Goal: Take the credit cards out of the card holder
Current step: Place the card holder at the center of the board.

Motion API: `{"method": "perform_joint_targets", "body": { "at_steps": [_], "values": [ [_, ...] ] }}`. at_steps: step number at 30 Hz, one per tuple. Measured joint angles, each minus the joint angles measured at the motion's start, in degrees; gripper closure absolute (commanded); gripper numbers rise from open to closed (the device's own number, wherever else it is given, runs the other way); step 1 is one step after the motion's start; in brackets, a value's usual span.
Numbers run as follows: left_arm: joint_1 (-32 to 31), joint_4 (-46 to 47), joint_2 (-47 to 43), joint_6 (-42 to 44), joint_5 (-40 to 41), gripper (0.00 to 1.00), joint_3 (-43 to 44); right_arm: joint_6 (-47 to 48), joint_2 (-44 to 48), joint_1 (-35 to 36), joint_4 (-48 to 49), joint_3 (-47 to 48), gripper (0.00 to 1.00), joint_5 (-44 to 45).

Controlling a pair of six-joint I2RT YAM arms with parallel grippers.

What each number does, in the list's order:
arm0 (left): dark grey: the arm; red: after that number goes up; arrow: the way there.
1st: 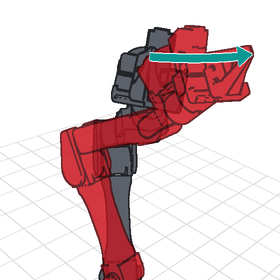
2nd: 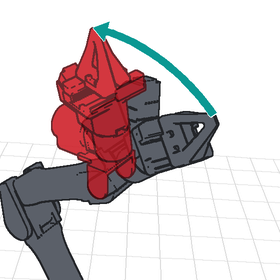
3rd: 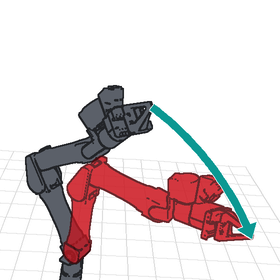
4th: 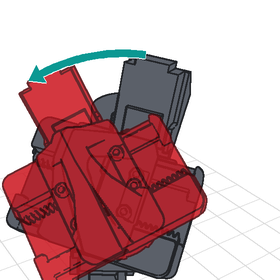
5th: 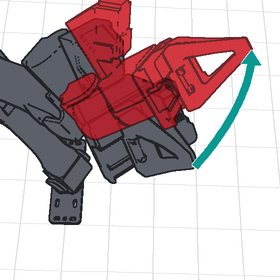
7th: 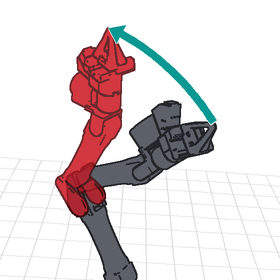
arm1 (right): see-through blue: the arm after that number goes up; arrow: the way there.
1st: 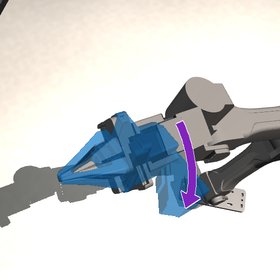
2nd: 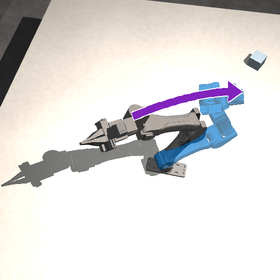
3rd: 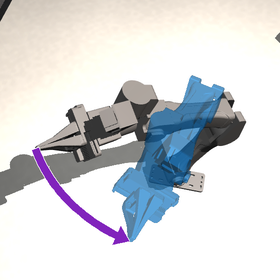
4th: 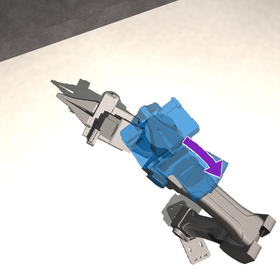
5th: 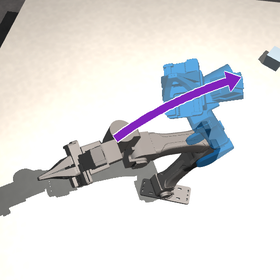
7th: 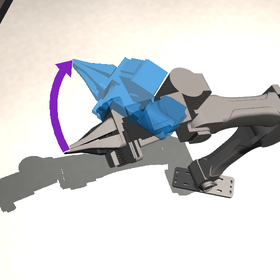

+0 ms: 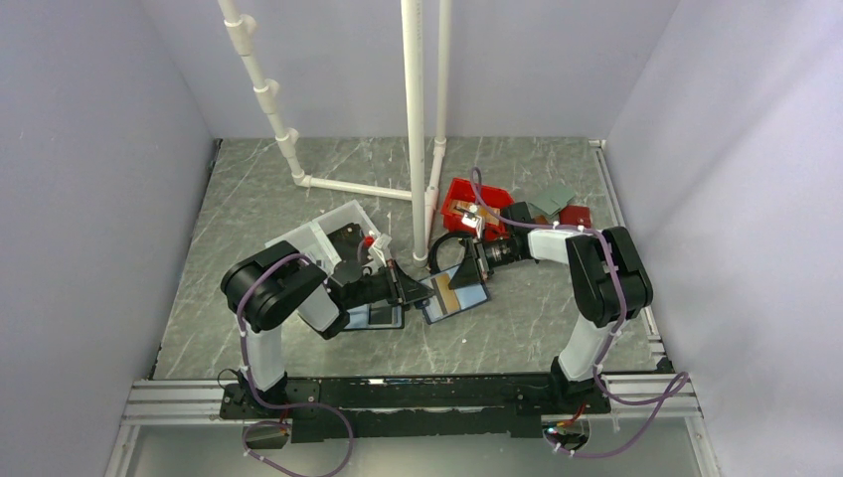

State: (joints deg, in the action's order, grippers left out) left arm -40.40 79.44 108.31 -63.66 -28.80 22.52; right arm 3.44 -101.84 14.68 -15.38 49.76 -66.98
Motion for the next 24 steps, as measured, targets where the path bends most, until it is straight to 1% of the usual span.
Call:
{"method": "perform_joint_targets", "body": {
  "at_steps": [2, 4, 5, 7, 8, 17, 24],
  "values": [
    [0.0, 0.0, 0.0, 0.0, -0.2, 1.00, 0.1, -0.1, -0.2, 0.0, 0.0, 0.0, 0.75, 0.0],
    [0.0, 0.0, 0.0, 0.0, -0.5, 1.00, 0.2, -0.1, -0.2, 0.0, 0.0, 0.0, 0.80, 0.0],
    [0.0, 0.0, 0.0, 0.0, -0.6, 1.00, 0.3, -0.1, -0.2, 0.0, 0.0, 0.0, 0.84, 0.1],
    [0.0, 0.1, 0.1, 0.0, -1.0, 1.00, 0.4, -0.2, -0.3, 0.0, 0.1, 0.0, 0.98, 0.5],
    [0.0, 0.2, 0.2, 0.0, -1.2, 1.00, 0.4, -0.2, -0.3, 0.0, 0.1, 0.0, 1.00, 0.9],
    [0.2, 0.1, 0.6, -0.3, -1.3, 1.00, 0.4, -0.2, -0.3, -0.3, 0.1, 0.0, 1.00, 1.5],
    [1.2, 1.3, 3.2, -2.1, -1.4, 1.00, 0.4, -0.2, 0.2, -0.5, 0.2, 0.0, 1.00, 3.1]
  ]
}}
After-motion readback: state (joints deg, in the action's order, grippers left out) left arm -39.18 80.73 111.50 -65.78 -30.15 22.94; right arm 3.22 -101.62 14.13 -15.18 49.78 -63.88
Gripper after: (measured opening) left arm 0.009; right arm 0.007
